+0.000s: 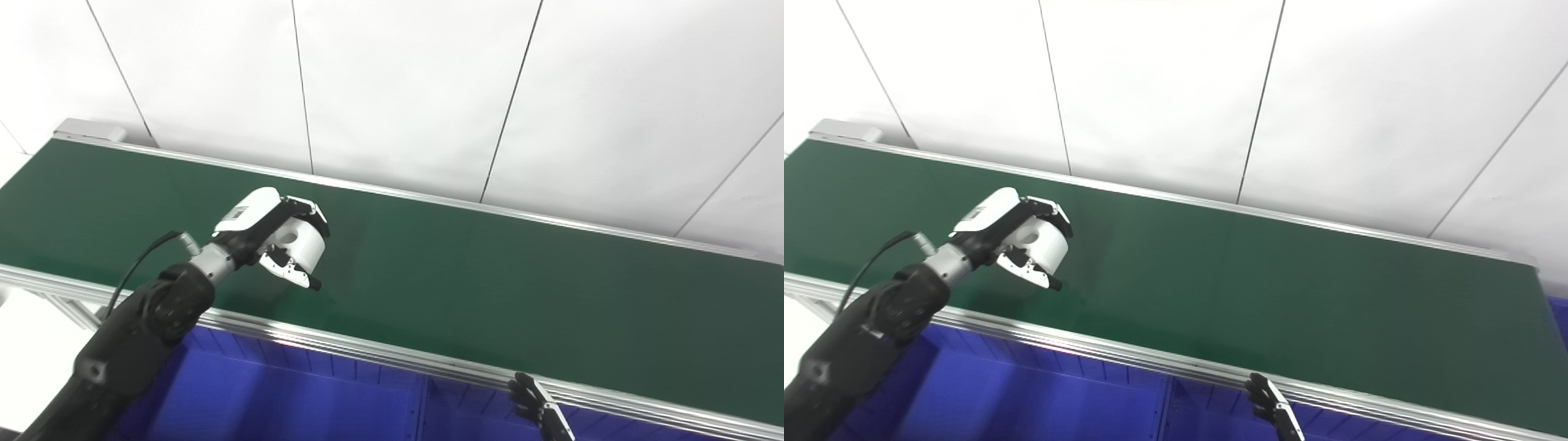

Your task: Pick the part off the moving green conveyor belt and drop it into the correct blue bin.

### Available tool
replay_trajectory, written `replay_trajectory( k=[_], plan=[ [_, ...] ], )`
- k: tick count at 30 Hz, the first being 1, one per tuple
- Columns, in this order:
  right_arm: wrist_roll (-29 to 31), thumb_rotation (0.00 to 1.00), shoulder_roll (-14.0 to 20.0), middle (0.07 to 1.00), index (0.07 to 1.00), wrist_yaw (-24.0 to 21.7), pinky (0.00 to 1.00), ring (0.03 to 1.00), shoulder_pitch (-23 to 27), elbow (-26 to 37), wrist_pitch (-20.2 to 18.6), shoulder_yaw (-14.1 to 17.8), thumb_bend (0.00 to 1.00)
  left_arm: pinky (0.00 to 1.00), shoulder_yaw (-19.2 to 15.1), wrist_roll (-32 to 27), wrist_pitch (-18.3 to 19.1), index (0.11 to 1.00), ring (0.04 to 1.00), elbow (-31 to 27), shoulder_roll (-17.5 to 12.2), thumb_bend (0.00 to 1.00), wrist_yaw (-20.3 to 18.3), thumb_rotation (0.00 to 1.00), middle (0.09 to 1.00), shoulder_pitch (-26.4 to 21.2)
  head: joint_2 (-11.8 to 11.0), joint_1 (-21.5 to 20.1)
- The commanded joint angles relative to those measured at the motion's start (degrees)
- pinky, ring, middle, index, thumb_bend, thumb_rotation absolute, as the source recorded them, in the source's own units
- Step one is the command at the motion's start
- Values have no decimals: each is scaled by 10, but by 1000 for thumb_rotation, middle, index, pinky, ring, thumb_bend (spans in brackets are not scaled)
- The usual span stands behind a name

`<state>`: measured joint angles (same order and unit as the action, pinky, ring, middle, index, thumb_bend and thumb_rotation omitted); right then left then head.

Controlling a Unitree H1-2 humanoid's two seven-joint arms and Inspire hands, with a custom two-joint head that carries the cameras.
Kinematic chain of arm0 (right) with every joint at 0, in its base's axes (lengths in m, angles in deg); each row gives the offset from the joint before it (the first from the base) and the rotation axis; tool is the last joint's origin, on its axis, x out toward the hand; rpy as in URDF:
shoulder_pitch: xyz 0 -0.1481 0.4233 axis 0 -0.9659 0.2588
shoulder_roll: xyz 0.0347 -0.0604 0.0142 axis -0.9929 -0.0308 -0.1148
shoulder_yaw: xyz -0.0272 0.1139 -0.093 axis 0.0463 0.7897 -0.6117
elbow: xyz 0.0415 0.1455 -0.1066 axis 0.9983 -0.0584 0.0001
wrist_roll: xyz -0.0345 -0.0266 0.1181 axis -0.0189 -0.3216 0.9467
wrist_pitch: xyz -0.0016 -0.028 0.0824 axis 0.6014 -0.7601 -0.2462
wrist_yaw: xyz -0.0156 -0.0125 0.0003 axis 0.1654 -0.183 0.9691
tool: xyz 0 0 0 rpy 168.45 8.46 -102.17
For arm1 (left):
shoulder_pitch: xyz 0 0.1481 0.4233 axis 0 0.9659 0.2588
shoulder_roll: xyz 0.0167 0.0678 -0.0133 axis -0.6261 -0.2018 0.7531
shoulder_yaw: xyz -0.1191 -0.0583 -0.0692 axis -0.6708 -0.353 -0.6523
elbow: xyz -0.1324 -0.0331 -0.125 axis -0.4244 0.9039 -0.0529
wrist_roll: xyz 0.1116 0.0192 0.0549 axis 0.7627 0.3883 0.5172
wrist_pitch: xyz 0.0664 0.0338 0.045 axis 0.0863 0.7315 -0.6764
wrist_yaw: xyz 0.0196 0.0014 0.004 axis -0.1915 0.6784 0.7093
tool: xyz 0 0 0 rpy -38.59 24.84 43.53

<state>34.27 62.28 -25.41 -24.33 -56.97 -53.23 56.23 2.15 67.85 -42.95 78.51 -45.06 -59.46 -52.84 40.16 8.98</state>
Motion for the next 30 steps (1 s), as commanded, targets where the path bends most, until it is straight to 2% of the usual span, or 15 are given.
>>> replay_trajectory(
  k=[1, 4, 5, 6, 10, 14, 16, 18, 21, 22, 23, 26, 30],
  plan=[
    [-6, 568, -7, 822, 864, -8, 760, 804, -9, 25, 34, 5, 634, 368, -13, -36, -30, 529, 404, -48, 0, 495, 6, 0, 480, 21, 5, -6],
    [-13, 569, -13, 820, 864, -17, 761, 804, -17, 38, 34, 10, 642, 383, -18, -63, -41, 514, 422, -100, 14, 498, 3, 0, 492, 68, 27, -36],
    [-13, 566, -15, 821, 865, -20, 765, 806, -19, 41, 34, 11, 643, 385, -18, -68, -45, 512, 424, -109, 19, 498, 3, 0, 493, 79, 27, -36],
    [-14, 564, -17, 822, 866, -24, 768, 807, -21, 47, 33, 13, 644, 386, -15, -75, -62, 511, 426, -114, 25, 498, 4, 0, 494, 94, 40, -51],
    [-23, 549, -26, 819, 859, -39, 752, 798, -29, 66, 24, 22, 648, 393, -1, -81, -100, 516, 421, -120, 51, 498, -1, 0, 496, 143, 64, -72],
    [-26, 571, -34, 819, 857, -53, 746, 799, -34, 76, 16, 32, 667, 356, 20, -93, -110, 525, 400, -115, 73, 496, -12, 0, 499, 179, 73, -77],
    [-26, 573, -38, 815, 858, -59, 748, 795, -36, 78, 15, 36, 669, 390, 32, -95, -105, 518, 420, -111, 77, 497, -22, 0, 496, 191, 73, -77],
    [-23, 576, -42, 813, 860, -67, 751, 791, -38, 81, 10, 40, 672, 423, 41, -72, -92, 511, 431, -107, 89, 498, -23, 0, 496, 207, 76, -77],
    [-23, 585, -44, 813, 858, -76, 747, 791, -42, 86, 8, 45, 678, 366, 53, -42, -95, 521, 394, -87, 105, 494, -18, 0, 501, 224, 78, -77],
    [-23, 587, -45, 814, 856, -80, 741, 790, -43, 87, 7, 47, 677, 330, 57, -36, -96, 509, 427, -79, 109, 497, -18, 0, 488, 227, 78, -77],
    [-22, 588, -45, 815, 856, -82, 742, 790, -44, 88, 8, 48, 675, 341, 60, -28, -100, 511, 409, -71, 113, 496, -17, 0, 497, 229, 78, -76],
    [-21, 582, -49, 812, 853, -89, 745, 792, -46, 87, 11, 53, 676, 387, 68, 1, -126, 509, 408, -41, 120, 496, 5, 0, 506, 226, 78, -75],
    [-29, 588, -51, 809, 853, -93, 737, 786, -46, 83, 18, 58, 673, 416, 110, 27, -129, 514, 420, 15, 116, 496, 75, 0, 502, 211, 76, -76]
  ],
)
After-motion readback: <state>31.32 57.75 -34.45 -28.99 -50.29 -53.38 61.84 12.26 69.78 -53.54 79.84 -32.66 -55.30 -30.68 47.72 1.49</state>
